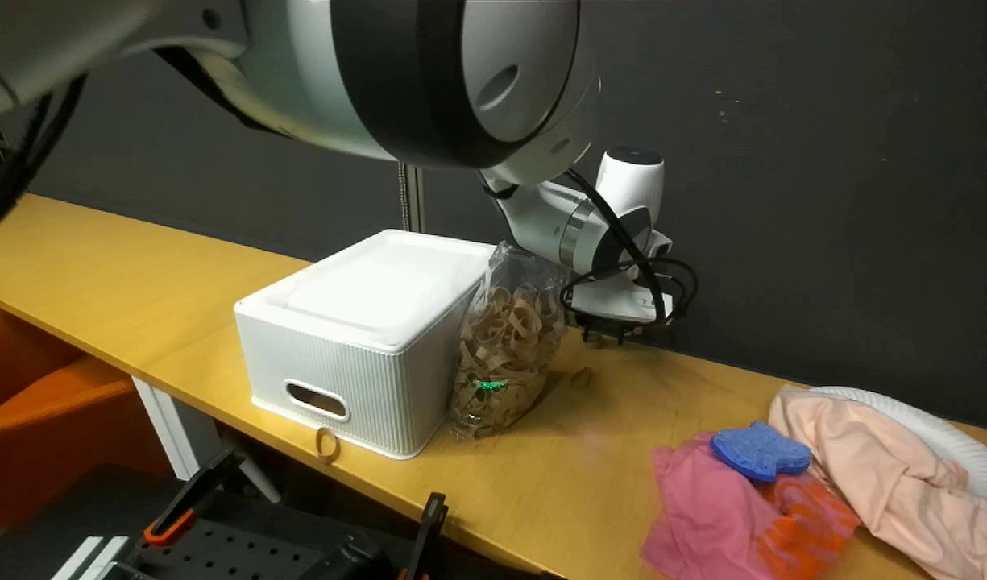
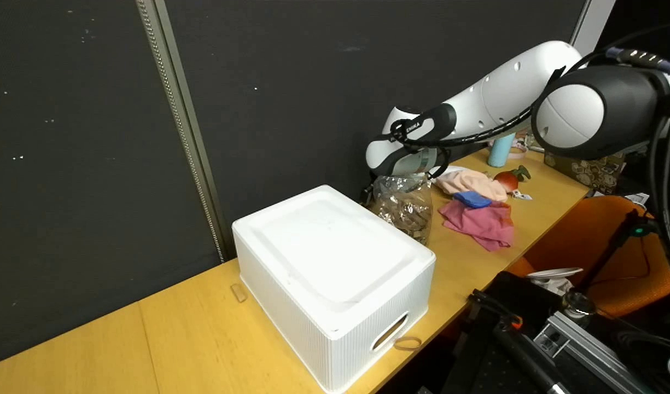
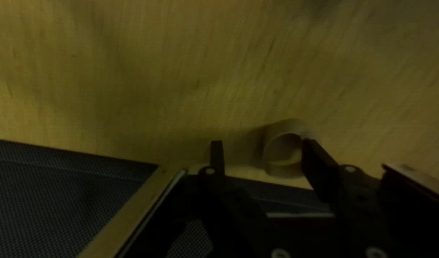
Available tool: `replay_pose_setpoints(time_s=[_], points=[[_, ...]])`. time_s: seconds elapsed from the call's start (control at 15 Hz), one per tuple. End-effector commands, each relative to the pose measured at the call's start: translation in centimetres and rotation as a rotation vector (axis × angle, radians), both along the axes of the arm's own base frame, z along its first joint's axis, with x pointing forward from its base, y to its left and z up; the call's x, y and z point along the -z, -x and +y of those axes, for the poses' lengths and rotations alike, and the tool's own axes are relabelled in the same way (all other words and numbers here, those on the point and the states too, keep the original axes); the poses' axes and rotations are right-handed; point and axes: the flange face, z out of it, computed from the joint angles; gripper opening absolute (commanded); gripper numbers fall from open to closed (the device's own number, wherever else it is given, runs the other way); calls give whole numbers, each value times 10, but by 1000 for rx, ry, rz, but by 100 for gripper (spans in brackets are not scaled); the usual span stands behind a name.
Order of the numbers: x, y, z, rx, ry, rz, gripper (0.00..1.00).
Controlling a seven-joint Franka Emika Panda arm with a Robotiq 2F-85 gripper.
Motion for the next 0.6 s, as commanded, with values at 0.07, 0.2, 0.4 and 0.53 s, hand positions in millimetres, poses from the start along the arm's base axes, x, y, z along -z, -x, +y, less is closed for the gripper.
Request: replay_pose_setpoints(time_s=[0.07, 0.2, 0.4, 0.53], points=[[3, -4, 0, 2, -1, 8, 20], [5, -3, 0, 6, -5, 8, 7], [1, -2, 2, 11, -7, 4, 0], [-5, 1, 1, 27, -10, 6, 0]])
